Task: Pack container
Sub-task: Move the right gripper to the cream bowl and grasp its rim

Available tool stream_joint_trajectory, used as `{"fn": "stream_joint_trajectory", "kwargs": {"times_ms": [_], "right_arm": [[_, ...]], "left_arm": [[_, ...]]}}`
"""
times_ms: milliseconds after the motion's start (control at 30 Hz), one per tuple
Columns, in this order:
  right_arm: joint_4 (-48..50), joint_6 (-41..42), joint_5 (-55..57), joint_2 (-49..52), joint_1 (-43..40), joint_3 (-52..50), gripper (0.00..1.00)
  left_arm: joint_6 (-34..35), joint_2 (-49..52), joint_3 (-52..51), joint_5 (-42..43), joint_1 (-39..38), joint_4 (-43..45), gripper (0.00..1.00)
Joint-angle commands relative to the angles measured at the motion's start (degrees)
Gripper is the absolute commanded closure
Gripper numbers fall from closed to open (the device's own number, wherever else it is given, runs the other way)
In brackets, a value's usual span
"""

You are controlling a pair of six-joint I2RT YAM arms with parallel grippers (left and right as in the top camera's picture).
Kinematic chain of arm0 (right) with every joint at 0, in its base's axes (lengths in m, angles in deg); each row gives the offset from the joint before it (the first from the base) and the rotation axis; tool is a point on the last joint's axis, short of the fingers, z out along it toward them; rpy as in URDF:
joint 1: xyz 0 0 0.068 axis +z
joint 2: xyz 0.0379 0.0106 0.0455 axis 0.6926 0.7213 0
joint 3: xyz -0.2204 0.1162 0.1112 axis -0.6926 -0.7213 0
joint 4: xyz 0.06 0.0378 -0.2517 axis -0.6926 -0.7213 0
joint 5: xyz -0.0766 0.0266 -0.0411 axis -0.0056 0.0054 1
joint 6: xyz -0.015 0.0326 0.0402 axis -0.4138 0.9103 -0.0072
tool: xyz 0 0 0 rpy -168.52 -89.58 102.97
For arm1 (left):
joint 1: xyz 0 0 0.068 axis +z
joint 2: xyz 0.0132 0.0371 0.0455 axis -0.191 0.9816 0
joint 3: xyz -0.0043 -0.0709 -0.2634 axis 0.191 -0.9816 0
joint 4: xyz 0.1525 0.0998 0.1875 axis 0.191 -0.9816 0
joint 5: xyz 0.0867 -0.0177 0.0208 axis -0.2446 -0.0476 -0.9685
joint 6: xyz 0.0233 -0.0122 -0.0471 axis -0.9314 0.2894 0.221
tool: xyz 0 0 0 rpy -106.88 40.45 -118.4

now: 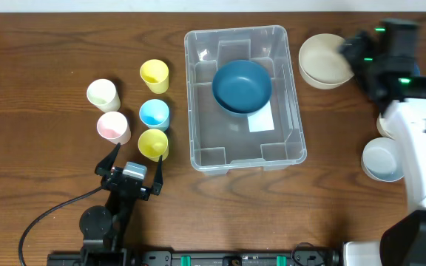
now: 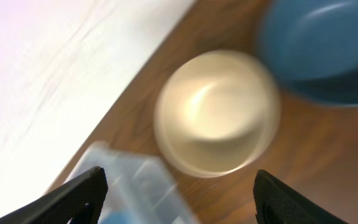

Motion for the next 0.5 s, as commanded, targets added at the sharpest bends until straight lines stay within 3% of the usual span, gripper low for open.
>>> {"fn": "stream_joint_trajectory", "kwargs": {"times_ms": [0,467], "right_arm": [[-2.67,3.15,0.02,3.61,-2.1,-0.59,0.23],[1.09,6.47,-2.38,19.28,-1.55,-0.59,0.26]], "left_arm": [[-0.35,-0.31,-1.03,0.76,0.35,-1.92,0.02],[-0.35,-0.31,-1.03,0.76,0.35,-1.92,0.02]]}}
